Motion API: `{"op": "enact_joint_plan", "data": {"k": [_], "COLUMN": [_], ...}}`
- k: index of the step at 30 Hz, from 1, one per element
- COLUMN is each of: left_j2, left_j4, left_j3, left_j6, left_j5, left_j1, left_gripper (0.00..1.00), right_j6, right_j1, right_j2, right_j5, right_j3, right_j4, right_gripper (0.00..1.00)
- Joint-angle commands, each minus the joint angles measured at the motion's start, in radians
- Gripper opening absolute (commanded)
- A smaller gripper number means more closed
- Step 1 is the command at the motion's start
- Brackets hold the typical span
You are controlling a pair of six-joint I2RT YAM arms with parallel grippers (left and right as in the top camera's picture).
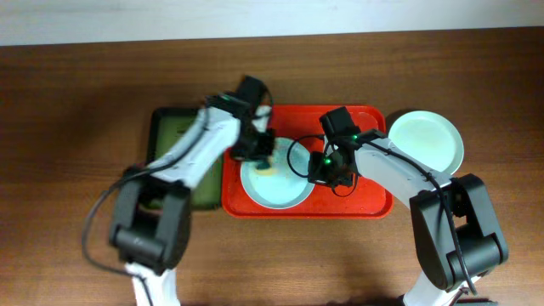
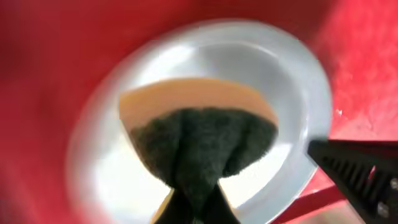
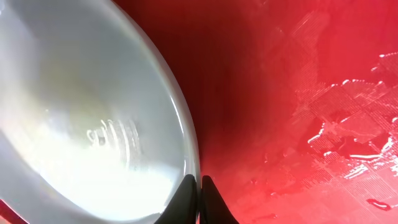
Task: Clean dirty plates on tray and stack at the side
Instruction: 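Return the sponge to the black tray and raise the left gripper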
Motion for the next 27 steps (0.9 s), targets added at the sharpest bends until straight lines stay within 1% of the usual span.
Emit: {"op": "enact_joint_plan", "data": {"k": [1,2,3,4,5,6,7,8,10,11,12,13,14,15,16,17,19,20,21,22,23,24,25,27], "left_j2": [-0.137,-0.135,-0.134,-0.133,-0.133,-0.133,-0.133,-0.133,-0.133,-0.133,-0.133,-0.133,-0.133,-0.133,-0.135,-0.14,-0.176,-0.211,-0.263,-0.312,-0.359,-0.406,-0.439,-0.452], "left_j4": [-0.152,-0.178,-0.174,-0.161,-0.139,-0.091,-0.037,0.026,0.177,0.201,0.225,0.239,0.255,0.266,0.264,0.214,0.12,0.096,0.067,0.029,0.007,0.005,-0.014,-0.026], "left_j3": [0.052,0.032,0.02,0.007,-0.016,-0.06,-0.113,-0.171,-0.286,-0.304,-0.327,-0.341,-0.352,-0.356,-0.353,-0.319,-0.208,-0.147,-0.057,0.031,0.1,0.125,0.125,0.125], "left_j6": [0.029,0.029,0.029,0.029,0.045,0.09,0.119,0.142,0.184,0.195,0.233,0.24,0.245,0.266,0.269,0.269,0.264,0.247,0.198,0.113,0.038,0.013,0.013,0.013], "left_j5": [-0.451,-0.51,-0.51,-0.504,-0.481,-0.435,-0.383,-0.364,-0.363,-0.363,-0.363,-0.364,-0.364,-0.364,-0.364,-0.37,-0.39,-0.39,-0.389,-0.388,-0.372,-0.367,-0.368,-0.371], "left_j1": [0.108,0.176,0.215,0.256,0.288,0.32,0.336,0.337,0.34,0.344,0.346,0.346,0.346,0.346,0.346,0.347,0.358,0.371,0.397,0.436,0.488,0.54,0.57,0.588], "left_gripper": [0.0,0.0,0.0,0.0,0.0,0.0,0.0,0.0,0.0,0.0,0.0,0.0,0.0,0.04,0.28,0.34,0.43,0.52,0.68,0.77,0.93,0.99,0.99,0.99], "right_j6": [-0.01,-0.01,-0.01,-0.01,-0.01,-0.01,-0.01,-0.01,-0.04,-0.04,-0.04,-0.04,-0.04,-0.04,-0.04,-0.04,-0.04,-0.04,-0.039,-0.039,-0.039,-0.039,-0.039,-0.036], "right_j1": [0.011,0.011,0.011,0.011,0.011,0.011,0.011,0.011,0.011,0.011,0.011,0.011,0.011,0.011,0.011,0.011,0.011,0.011,0.011,0.011,0.011,0.011,0.011,0.011], "right_j2": [0.008,0.008,0.008,0.008,0.008,0.008,0.008,0.008,0.008,0.008,0.008,0.008,0.008,0.008,0.008,0.008,0.008,0.008,0.008,0.008,0.008,0.008,0.008,0.008], "right_j5": [-0.003,-0.003,-0.003,-0.002,-0.002,-0.002,-0.002,-0.002,0.041,0.047,0.047,0.047,0.047,0.047,0.046,0.047,0.047,0.047,0.047,0.048,0.051,0.051,0.055,0.055], "right_j3": [-0.007,-0.007,-0.007,-0.007,-0.007,-0.007,-0.007,-0.007,-0.007,-0.007,-0.007,-0.007,-0.007,-0.007,-0.007,-0.007,-0.007,-0.007,-0.007,-0.007,-0.007,-0.007,-0.007,-0.007], "right_j4": [0.0,-0.001,-0.002,-0.004,-0.005,-0.005,-0.006,-0.011,-0.021,-0.027,-0.027,-0.026,-0.026,-0.027,-0.027,-0.027,-0.019,-0.003,0.012,0.027,0.037,0.047,0.056,0.056], "right_gripper": [0.04,0.05,0.05,0.06,0.09,0.09,0.09,0.09,0.09,0.09,0.14,0.18,0.18,0.23,0.3,0.37,0.47,0.5,0.52,0.52,0.51,0.47,0.42,0.37]}}
